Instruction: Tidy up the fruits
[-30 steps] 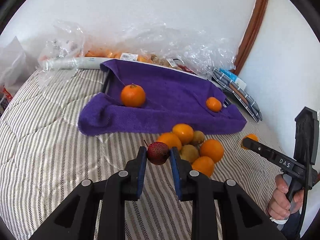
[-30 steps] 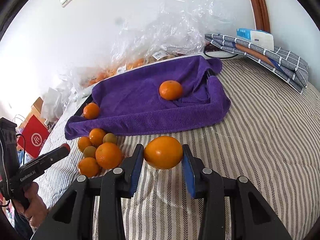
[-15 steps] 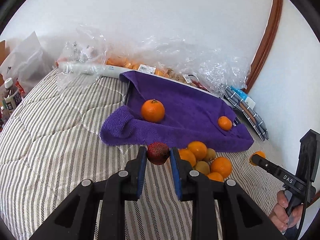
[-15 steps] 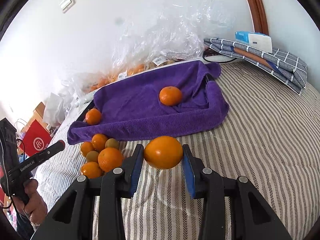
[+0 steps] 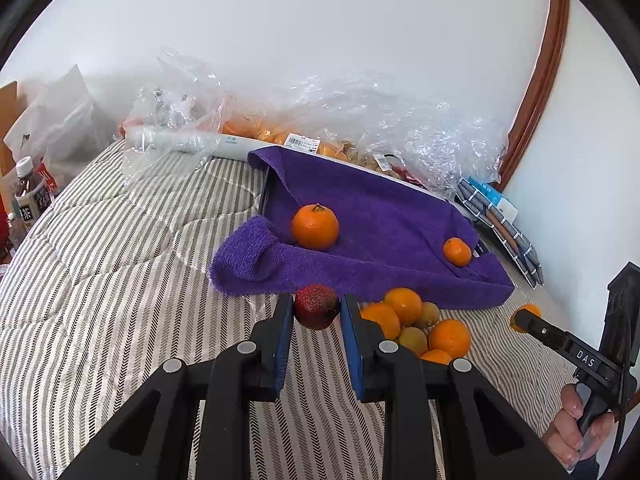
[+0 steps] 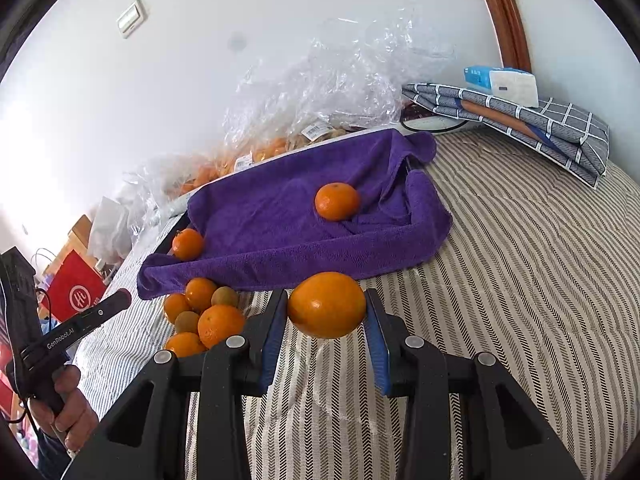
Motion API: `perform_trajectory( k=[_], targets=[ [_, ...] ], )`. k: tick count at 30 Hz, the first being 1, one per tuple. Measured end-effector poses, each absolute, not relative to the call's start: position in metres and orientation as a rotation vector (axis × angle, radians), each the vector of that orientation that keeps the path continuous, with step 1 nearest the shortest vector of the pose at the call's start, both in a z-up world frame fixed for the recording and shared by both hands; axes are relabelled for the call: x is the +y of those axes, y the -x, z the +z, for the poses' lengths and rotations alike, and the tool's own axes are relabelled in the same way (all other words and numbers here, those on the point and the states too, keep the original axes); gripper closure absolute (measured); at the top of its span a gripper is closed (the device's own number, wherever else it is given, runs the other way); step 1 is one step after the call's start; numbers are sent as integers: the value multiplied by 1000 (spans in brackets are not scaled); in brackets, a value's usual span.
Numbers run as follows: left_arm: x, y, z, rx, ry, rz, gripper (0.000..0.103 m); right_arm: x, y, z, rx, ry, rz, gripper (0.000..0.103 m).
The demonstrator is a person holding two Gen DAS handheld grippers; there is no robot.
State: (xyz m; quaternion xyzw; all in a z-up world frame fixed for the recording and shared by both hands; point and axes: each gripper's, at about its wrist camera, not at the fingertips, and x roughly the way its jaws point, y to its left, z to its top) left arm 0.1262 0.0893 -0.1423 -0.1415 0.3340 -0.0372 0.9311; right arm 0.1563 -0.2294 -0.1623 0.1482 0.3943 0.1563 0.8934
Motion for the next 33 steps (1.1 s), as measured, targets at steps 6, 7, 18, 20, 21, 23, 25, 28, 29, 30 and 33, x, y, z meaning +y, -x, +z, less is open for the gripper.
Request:
perform_trajectory(
  k=[6,7,18,20,21,23,25,28,29,30,33],
  targets=[
    [95,-124,-142,676,296,-46,80,-238,-157,-161,809,-347,309,65],
    [96,-124,-141,671,302,-38,80,-241,-158,-160,805,-361,307,65],
    [100,-145,-113,646,307,-18,80,-242,-181,-112,712,-307,319,65],
    [95,-157,-106,638,301,-24,80,-239,-188,-105,692,-291,325,65],
    [92,-163,-102,630,297,-25,80,-237,-193,-103,685,-283,328,65],
    [88,-175,-97,619,299,-29,80,-235,-201,-101,678,-280,335,65],
    [85,-189,-92,614,316,-43,80,-230,-214,-102,688,-280,351,65],
    [78,-205,-88,599,322,-49,80,-220,-231,-105,700,-256,355,65],
    [76,-210,-88,597,321,-47,80,-218,-235,-106,702,-248,358,65],
    [73,-215,-89,598,321,-45,80,-215,-238,-108,704,-237,362,65],
    [67,-229,-99,613,318,-50,80,-208,-245,-118,723,-219,383,65]
  ],
)
